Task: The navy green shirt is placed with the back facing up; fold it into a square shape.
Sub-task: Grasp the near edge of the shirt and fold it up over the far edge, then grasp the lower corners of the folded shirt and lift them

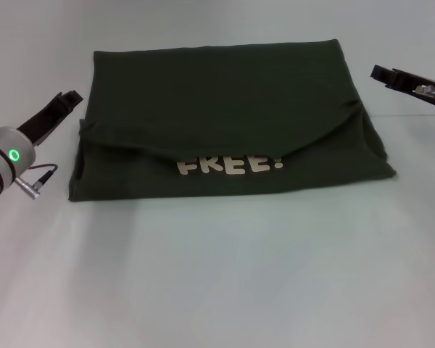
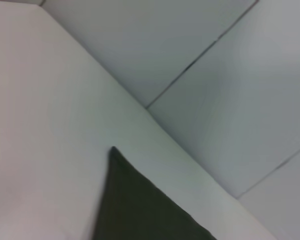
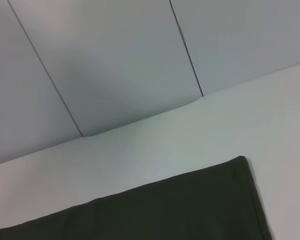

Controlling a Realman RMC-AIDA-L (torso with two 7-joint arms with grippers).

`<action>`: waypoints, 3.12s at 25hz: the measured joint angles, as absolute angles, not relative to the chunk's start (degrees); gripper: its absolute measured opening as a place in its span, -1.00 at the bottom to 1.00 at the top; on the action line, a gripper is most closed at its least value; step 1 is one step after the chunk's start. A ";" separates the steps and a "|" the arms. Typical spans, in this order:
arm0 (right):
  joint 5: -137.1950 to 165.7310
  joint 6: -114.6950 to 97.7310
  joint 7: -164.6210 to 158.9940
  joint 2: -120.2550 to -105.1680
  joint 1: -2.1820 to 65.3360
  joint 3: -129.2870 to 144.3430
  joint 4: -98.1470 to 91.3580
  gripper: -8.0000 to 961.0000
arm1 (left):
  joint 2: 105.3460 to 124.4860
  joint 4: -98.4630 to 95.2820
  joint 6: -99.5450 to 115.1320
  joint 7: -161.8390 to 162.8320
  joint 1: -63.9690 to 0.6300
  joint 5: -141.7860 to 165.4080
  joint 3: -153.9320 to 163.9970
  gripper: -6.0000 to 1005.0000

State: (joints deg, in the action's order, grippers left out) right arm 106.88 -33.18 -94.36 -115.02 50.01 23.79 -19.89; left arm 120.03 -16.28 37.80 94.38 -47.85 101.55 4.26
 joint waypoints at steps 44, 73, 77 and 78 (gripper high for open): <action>107.75 -66.71 -113.33 -104.49 35.58 36.09 -26.34 0.49 | 116.73 -23.11 43.86 117.84 -41.63 126.96 26.98 0.79; 107.75 -67.06 -113.38 -104.67 34.34 36.20 -26.10 0.49 | 117.03 -22.43 44.34 115.98 -42.52 127.71 28.40 0.67; 107.75 -67.06 -113.38 -104.67 34.18 36.20 -26.10 0.49 | 117.13 -22.68 44.39 115.98 -42.30 127.71 28.43 0.41; 107.75 -67.06 -113.38 -104.67 34.15 36.20 -26.10 0.49 | 117.15 -22.68 44.38 115.98 -42.26 127.71 28.43 0.35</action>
State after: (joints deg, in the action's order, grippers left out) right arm 107.75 -67.05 -113.38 -104.67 34.15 36.21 -26.10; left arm 117.15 -22.68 44.38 115.98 -42.26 127.71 28.43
